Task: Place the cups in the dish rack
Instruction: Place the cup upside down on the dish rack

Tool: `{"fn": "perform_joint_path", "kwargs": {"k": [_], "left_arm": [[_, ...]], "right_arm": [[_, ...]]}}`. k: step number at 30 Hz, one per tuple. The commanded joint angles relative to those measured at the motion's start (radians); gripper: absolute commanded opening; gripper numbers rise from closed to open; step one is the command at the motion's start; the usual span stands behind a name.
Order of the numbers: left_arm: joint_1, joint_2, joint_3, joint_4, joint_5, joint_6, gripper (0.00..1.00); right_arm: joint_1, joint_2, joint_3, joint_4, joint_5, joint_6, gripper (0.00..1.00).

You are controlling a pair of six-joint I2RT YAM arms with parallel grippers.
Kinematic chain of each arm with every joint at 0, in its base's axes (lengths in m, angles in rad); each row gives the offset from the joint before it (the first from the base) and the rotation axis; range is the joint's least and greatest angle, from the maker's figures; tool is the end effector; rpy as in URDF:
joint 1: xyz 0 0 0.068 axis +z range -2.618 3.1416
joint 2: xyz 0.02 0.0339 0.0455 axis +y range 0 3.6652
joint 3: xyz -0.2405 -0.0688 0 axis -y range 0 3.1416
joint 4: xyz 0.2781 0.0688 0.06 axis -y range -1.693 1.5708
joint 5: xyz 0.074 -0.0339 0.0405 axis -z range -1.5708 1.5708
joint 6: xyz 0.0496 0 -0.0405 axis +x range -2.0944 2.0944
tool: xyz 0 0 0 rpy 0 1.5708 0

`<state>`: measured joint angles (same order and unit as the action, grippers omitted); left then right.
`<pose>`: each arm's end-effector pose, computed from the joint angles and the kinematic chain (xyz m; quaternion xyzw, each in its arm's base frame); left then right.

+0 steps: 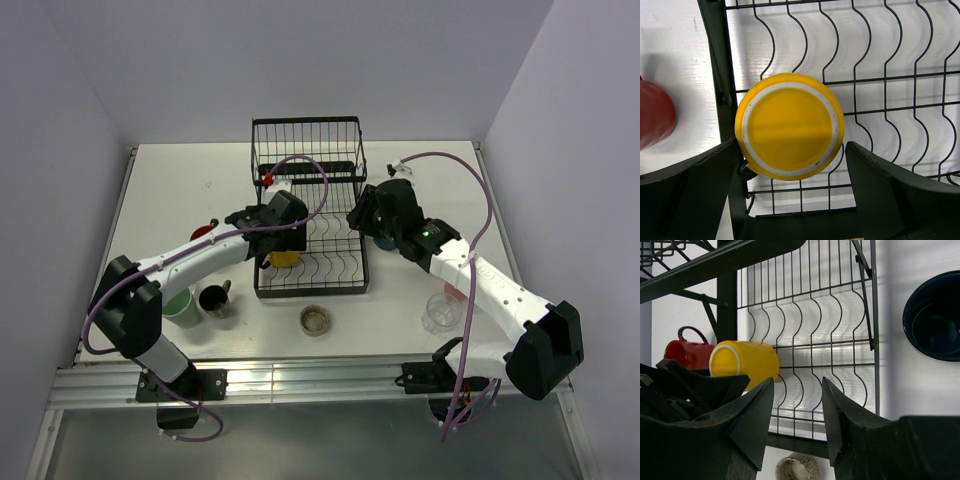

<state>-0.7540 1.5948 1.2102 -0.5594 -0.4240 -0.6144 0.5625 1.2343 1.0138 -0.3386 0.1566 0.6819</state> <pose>0.2880 -0.2425 0.2087 0.0001 0.9323 -0.0354 0.3601 0.2827 0.1691 0.2730 0.0899 0.8683 0.2259 0.4324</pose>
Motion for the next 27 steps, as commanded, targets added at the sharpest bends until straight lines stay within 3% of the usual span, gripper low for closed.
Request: {"fn": "perform_joint_path", "kwargs": {"k": [1, 27], "left_arm": [[0.001, -0.035, 0.0, 0.032, -0.012, 0.004, 0.95], [0.002, -0.19, 0.011, -0.036, -0.038, -0.007, 0.97]], "right_arm": [[-0.003, 0.001, 0.048, -0.004, 0.015, -0.012, 0.51], [0.027, 0.01, 0.085, -0.042, 0.044, -0.038, 0.59]]}}
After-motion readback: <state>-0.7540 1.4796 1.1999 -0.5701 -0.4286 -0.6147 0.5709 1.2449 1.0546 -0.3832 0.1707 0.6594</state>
